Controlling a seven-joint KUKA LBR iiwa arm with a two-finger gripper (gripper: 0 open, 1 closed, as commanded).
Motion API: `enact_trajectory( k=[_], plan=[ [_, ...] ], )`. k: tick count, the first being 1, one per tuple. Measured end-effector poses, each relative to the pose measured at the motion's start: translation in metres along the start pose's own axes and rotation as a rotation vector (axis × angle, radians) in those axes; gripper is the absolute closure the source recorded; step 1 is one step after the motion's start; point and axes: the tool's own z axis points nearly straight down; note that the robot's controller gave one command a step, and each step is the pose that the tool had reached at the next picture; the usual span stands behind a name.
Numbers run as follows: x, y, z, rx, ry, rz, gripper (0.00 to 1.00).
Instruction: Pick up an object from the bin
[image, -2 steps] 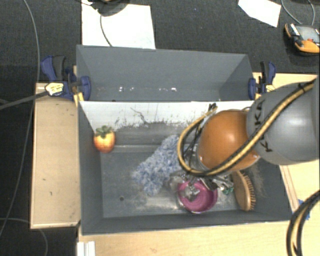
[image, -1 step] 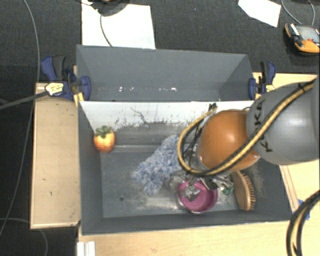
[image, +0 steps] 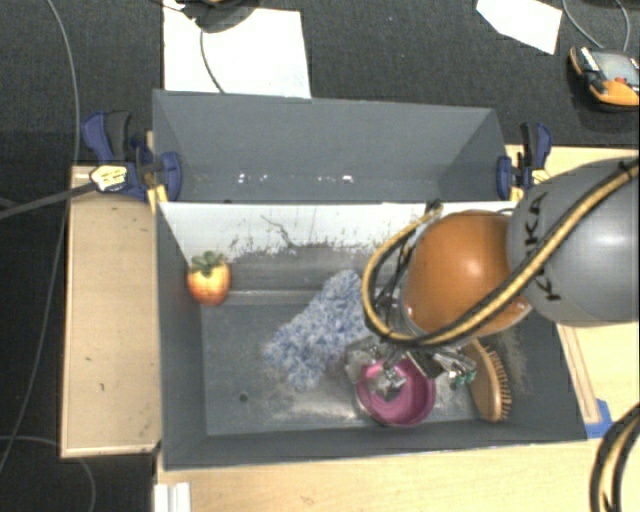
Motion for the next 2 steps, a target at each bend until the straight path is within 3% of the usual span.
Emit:
enact_trajectory(
  k=[1,2],
  plan=[
    [-0.004,0.014,-0.048,0.002,-0.006,0.072,1.0],
    [-0.014,-0.044,0.016,0.008,-0.01,-0.381,0.0]
  ],
)
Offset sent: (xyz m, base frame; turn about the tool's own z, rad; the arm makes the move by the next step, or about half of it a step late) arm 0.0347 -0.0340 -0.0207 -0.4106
